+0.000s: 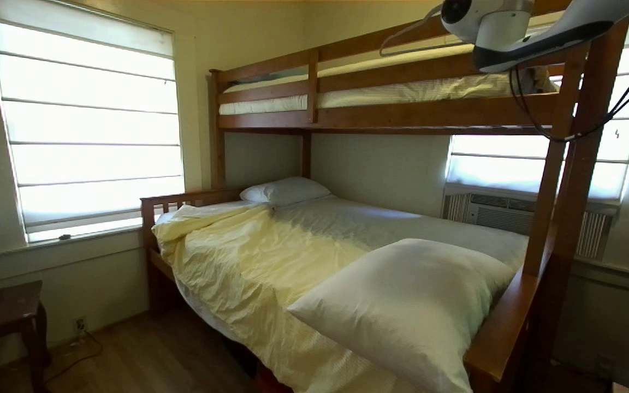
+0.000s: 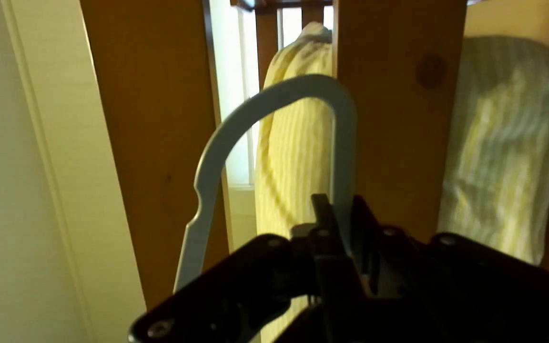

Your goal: Unhook the coat hanger from the first plank and hang it on the 3rd plank of the top bunk bed

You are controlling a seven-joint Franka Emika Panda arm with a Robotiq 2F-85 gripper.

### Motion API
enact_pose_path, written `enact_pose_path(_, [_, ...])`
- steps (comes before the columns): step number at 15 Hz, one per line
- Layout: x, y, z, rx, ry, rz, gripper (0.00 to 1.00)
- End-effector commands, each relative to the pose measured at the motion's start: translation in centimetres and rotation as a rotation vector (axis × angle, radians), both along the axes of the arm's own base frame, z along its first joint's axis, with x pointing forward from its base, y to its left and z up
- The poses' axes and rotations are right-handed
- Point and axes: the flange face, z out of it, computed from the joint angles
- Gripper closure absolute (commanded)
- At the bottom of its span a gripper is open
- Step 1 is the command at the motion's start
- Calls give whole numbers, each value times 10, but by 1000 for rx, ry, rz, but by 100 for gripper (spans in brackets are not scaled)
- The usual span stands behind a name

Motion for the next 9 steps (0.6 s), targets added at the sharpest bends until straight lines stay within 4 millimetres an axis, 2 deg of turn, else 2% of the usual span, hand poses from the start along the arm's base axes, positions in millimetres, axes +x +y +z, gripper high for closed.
enact_pose_path(1, [29,19,-2,-51,46,97,97])
enact_pose_path(9, [80,60,-45,7,77,101,97])
